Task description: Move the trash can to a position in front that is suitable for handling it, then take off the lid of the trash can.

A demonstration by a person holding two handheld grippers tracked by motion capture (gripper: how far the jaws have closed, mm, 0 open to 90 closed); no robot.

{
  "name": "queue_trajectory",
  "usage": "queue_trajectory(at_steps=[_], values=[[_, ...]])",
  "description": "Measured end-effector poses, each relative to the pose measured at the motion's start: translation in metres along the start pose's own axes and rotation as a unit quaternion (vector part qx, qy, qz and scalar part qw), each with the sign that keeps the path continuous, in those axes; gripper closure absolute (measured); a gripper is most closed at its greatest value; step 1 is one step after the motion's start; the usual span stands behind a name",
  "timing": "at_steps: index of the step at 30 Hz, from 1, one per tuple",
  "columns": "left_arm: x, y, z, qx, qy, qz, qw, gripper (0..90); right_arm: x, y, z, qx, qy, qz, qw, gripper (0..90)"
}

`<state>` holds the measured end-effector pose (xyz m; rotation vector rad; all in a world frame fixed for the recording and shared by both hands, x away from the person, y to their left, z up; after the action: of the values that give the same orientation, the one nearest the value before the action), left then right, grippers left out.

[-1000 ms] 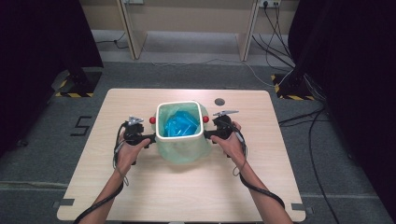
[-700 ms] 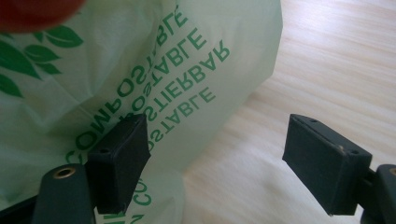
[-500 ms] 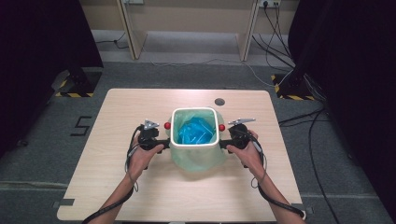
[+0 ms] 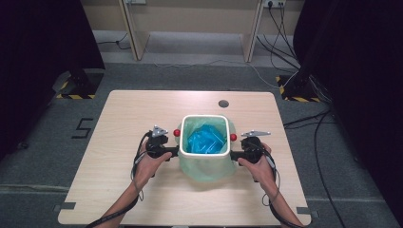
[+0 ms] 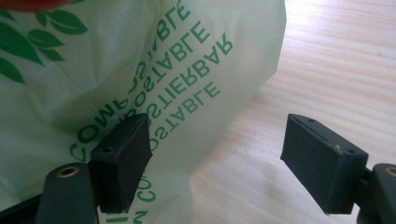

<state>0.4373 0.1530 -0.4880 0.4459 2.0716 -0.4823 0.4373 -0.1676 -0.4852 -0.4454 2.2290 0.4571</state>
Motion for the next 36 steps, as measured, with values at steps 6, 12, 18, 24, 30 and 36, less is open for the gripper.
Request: queue_trajectory(at_steps=[6,12,18,24,30,36], values=[[0.001,-0.006,-0.001,0.003,-0.001,0.005,1.0000,26.2,0.008,0.000,-0.006,0.007,-0.004,-0.005,1.0000,22.0],[0.003,-0.007,-0.003,0.012,-0.003,0.002,0.9999,20.7,0.014,-0.008,-0.009,-0.003,-0.010,0.018,0.9998,15.9],[0.007,0.000,-0.019,0.013,-0.015,-0.006,0.9998,16.3,0.020,-0.016,-0.011,-0.003,-0.008,0.031,0.9995,16.1],[0.020,0.005,-0.035,0.009,-0.014,0.000,0.9999,16.1,0.023,-0.023,-0.014,-0.001,-0.011,0.038,0.9992,15.8],[0.040,0.008,-0.048,-0.001,-0.005,0.015,0.9999,15.9,0.026,-0.024,-0.016,0.003,-0.011,0.043,0.9990,15.8],[0.051,0.010,-0.056,-0.001,-0.005,0.016,0.9999,15.8,0.023,-0.027,-0.018,0.006,-0.017,0.041,0.9990,15.8]])
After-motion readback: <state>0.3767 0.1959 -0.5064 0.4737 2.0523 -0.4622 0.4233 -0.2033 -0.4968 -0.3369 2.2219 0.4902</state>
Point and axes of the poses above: each handheld gripper's, and its own axes: z roughly forward along the jaws, x roughly out of its underside, y roughly to its left, the point moved 2 cm from there along z, roughly forward along the jaws, and after that the axes turned 8 degrees about -y, right-handed, at the moved point
